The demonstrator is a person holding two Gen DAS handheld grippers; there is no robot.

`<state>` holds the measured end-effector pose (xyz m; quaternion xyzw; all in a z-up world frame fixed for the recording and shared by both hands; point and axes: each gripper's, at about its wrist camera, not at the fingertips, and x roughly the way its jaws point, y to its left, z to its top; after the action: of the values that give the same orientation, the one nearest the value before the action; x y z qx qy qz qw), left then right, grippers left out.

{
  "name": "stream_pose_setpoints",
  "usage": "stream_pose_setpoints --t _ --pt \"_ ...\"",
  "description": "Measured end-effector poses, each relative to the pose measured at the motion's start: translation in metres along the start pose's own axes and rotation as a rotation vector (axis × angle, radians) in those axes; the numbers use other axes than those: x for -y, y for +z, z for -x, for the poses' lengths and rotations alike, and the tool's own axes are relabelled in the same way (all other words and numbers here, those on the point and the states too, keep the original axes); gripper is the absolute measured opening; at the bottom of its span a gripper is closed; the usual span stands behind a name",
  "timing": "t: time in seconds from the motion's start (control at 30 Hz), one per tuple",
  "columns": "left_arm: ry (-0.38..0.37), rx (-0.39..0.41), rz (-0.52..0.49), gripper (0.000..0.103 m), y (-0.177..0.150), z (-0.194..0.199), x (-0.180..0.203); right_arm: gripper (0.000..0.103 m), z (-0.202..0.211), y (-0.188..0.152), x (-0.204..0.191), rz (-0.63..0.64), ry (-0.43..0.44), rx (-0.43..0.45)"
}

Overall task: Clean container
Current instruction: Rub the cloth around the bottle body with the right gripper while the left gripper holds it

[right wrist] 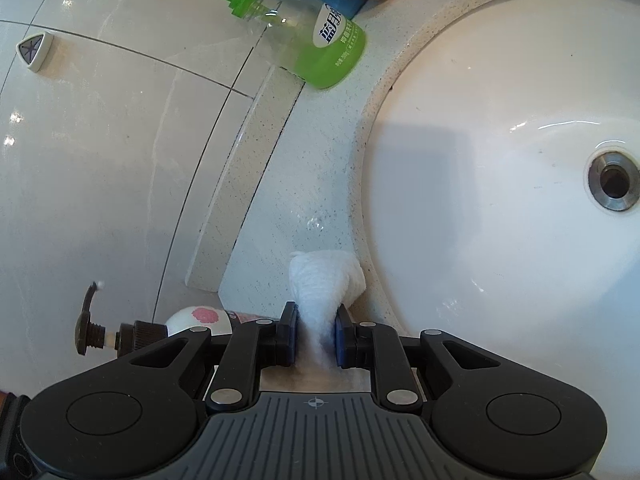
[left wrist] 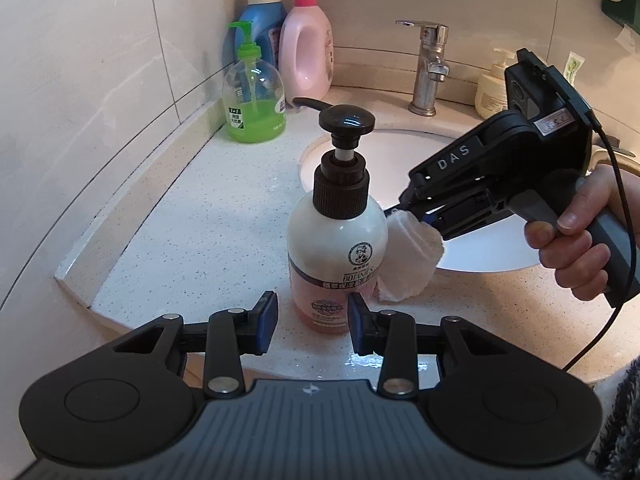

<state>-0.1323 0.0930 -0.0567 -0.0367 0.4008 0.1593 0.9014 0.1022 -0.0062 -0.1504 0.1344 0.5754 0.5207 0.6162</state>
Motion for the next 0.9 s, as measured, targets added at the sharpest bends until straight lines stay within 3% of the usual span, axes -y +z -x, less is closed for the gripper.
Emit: stream_pose_setpoints --t 0.17,0.4,0.53,0.7,0.9 --pt "-0.026 0.019 -0.008 0.043 0.002 0.003 -0.003 0.02 0.006 0.0 -0.014 0.076 -0.037 -0.021" --pt "-0.043 0.029 -0.008 0.043 0.005 0.002 0.005 0.02 0.027 0.014 -0.031 0.007 0.13 0.064" --pt "-0.049 0.031 -0.012 0.043 0.006 -0.002 0.006 0.02 0.021 0.018 -0.042 0.036 0.166 0.047" --pt "-0.05 0.03 -0.016 0.043 0.004 -0.003 0.003 0.02 0.001 0.013 -0.039 0.033 0.161 0.023" --pt "-0.052 0.021 -0.018 0.043 0.001 -0.004 0.001 0.02 -0.015 0.004 -0.027 0.027 0.07 0.005"
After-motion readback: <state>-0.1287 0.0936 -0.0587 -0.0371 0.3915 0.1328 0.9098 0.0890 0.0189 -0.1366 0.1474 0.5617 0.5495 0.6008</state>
